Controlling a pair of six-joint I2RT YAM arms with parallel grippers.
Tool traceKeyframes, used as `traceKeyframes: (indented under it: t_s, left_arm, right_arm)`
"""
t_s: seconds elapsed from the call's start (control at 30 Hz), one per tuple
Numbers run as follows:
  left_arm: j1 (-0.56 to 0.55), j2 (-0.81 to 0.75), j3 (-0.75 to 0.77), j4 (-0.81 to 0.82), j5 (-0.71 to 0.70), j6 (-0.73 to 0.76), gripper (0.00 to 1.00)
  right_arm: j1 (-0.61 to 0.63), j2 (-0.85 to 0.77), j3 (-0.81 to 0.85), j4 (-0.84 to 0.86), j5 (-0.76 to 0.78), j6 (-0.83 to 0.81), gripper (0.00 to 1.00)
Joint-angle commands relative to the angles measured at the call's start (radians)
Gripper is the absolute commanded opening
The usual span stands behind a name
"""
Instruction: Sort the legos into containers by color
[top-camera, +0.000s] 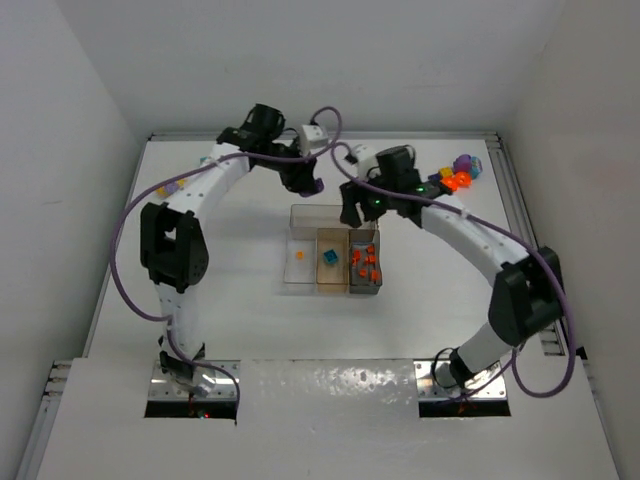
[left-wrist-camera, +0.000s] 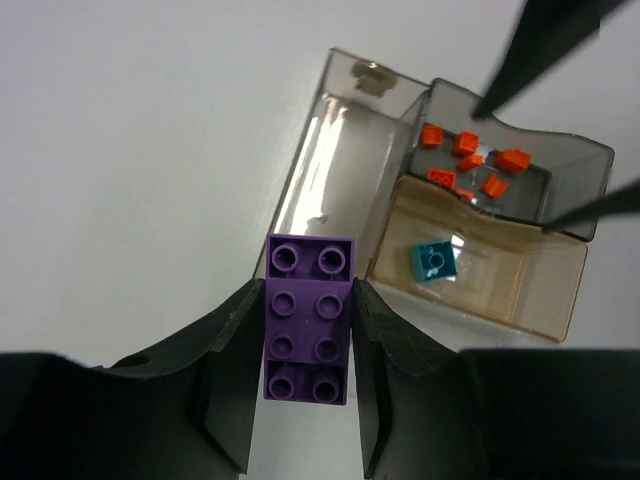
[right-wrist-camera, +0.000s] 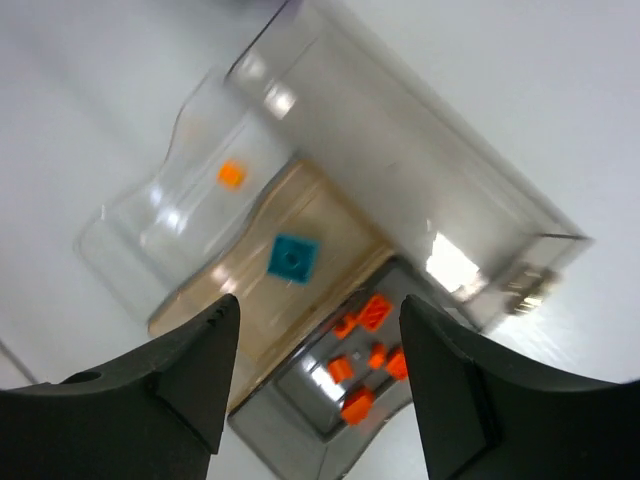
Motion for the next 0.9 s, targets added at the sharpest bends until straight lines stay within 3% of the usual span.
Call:
traceKeyframes:
  t_s: [0.0,0.1,0.43,0.53,0.7,0.8,0.87]
  left_arm:
    - [-0.068,0.036,-0.028,0.023,-0.013,0.152,0.0]
    - [-0.105,0.064,-0.063,0.066,-0.043,0.19,0.0]
    - [-0.133,0.149,-0.106,0.156,-0.149,0.278,0.03]
    - [-0.136,0.162,-0.108,0.156,-0.157,0.287,0.22]
    - [-0.136,0.16,-0.091,0.135,-0.163,0.287,0.45]
    - [-0.136,0.156,-0.062,0.123,-0.164,0.264,0.66]
    - [-0.136,0.154,-0.041,0.112,-0.161,0.253,0.68]
  right_arm:
    - [-0.114,-0.151,-0.063,0.189,0.06,0.219,0.64]
    - [-0.165,-0.225,-0.113,0.196,0.205,0.22,0.64]
    - [-0.17,-0.33,-0.194,0.136,0.334,0.19,0.65]
    - [-0.171,-0.336,-0.203,0.134,0.353,0.198,0.66]
    - [-0.171,-0.342,-0.202,0.133,0.36,0.187,0.66]
    - [-0.17,-0.337,-0.197,0.137,0.371,0.186,0.67]
    - [-0.171,-0.333,-0.188,0.136,0.371,0.186,0.67]
